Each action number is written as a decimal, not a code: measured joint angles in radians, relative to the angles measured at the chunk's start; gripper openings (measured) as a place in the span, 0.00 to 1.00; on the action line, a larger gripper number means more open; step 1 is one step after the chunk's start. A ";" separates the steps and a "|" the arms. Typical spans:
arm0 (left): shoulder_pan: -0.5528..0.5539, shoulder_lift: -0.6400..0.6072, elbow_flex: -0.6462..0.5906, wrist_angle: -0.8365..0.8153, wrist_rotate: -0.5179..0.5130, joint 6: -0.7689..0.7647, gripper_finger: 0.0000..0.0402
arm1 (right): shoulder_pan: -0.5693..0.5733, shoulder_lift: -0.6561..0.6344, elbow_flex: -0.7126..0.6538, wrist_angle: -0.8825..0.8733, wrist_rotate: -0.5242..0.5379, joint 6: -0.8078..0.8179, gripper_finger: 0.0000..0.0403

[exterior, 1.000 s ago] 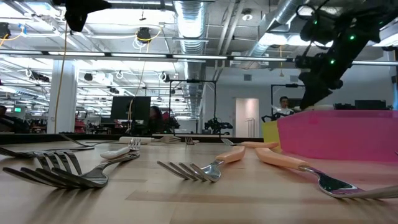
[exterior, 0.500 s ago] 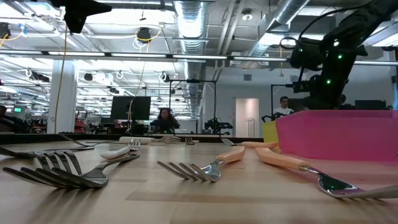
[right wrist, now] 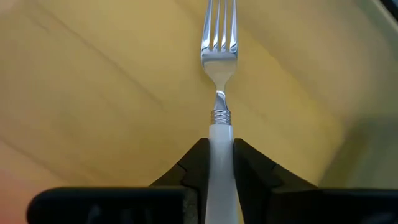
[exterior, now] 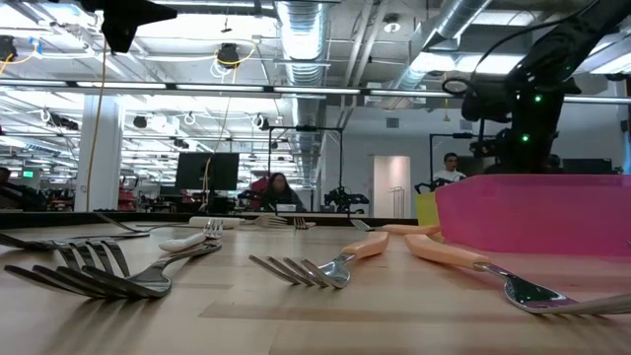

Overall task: Sort silverware by color (type)
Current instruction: Put the white fork into the yellow bin, then put the orange fork into the transparent bin

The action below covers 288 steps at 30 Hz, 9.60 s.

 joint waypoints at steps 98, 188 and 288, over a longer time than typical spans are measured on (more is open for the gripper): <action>0.000 0.000 0.000 -0.041 -0.019 -0.013 0.38 | 0.336 0.587 0.746 -0.166 -0.136 0.025 0.52; 0.001 0.000 -0.001 -0.085 -0.105 0.052 0.38 | 0.131 0.882 0.903 -0.250 -0.269 -0.235 0.17; 0.001 0.000 -0.001 -0.073 -0.103 -0.027 0.38 | 0.863 1.196 1.480 1.180 -0.813 -0.395 0.16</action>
